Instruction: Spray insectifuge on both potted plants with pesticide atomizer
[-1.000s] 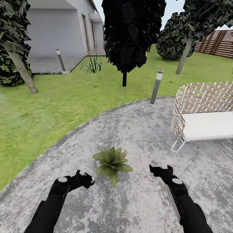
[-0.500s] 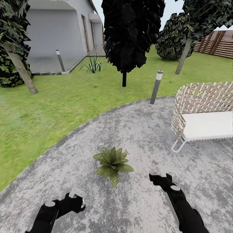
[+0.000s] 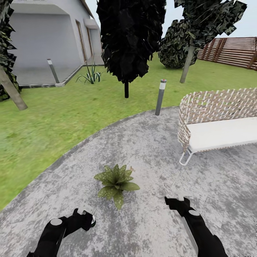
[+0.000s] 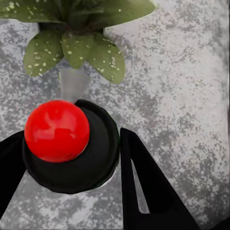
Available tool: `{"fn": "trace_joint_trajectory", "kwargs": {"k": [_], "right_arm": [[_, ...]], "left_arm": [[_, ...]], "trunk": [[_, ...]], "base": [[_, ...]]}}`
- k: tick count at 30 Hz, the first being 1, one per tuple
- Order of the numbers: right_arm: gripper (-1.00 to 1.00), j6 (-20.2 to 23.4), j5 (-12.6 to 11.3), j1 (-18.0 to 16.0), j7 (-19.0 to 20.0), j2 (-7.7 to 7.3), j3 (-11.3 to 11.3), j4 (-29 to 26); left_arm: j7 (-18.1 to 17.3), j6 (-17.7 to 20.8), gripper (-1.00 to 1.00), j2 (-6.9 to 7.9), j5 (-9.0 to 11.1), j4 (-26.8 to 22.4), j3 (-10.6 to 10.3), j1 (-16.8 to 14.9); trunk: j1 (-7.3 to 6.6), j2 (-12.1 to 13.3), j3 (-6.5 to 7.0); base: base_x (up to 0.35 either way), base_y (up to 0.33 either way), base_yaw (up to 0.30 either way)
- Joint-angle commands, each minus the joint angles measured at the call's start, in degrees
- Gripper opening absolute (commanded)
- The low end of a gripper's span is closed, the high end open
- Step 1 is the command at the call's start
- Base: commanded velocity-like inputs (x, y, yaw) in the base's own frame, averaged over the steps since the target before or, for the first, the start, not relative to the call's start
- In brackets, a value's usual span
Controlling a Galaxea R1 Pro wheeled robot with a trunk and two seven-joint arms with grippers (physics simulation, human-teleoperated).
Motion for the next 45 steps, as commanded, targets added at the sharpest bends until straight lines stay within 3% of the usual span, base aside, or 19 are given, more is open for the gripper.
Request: {"fn": "trace_joint_trajectory", "kwargs": {"k": [1, 3, 7, 11, 20, 35, 45], "right_arm": [[1.00, 0.27, 0.37, -0.03, 0.30, 0.01, -0.85, -0.08], [1.00, 0.24, 0.33, -0.03, 0.36, 0.01, -1.98, -0.07], [1.00, 0.24, 0.28, -0.02, 0.54, 0.01, -3.90, -0.07], [1.00, 0.29, 0.21, -0.03, 0.45, 0.02, -4.16, -0.07], [1.00, 0.31, 0.18, -0.03, 0.69, 0.01, -4.28, -0.07], [1.00, 0.31, 0.18, -0.03, 0.70, 0.01, -4.26, -0.06], [1.00, 0.31, 0.18, -0.03, 0.65, 0.05, -4.24, -0.03]], "left_arm": [[-0.51, 0.21, -1.00, -0.07, -0.40, -0.84, -1.12, -0.03], [-0.52, 0.21, -1.00, -0.06, -0.38, -1.36, -3.77, -0.06], [-0.13, 0.22, -1.00, -0.09, -0.49, -1.71, -13.37, -0.11], [-0.03, 0.67, -1.00, -0.06, -0.50, -1.85, -16.25, -0.12], [-0.09, 0.89, -1.00, -0.08, -0.40, -2.06, -16.95, -2.63], [-0.16, 0.82, -1.00, -0.11, -0.38, -1.90, -16.76, -2.46], [-0.17, 0.73, -1.00, -0.14, -0.38, -1.91, -16.70, -2.40]], "trunk": [[0.00, -0.02, 0.03], [0.00, -0.02, 0.18], [0.00, -0.02, 0.49], [0.00, -0.02, 0.79], [0.00, -0.02, 1.46], [0.00, -0.02, 2.54], [0.00, -0.02, 2.59]], "base": [[0.000, 0.000, -0.213], [0.000, 0.000, -0.213], [0.000, 0.000, -0.213], [0.000, 0.000, -0.213], [0.000, 0.000, -0.212], [0.000, 0.000, -0.204], [0.000, 0.000, -0.015]]}}
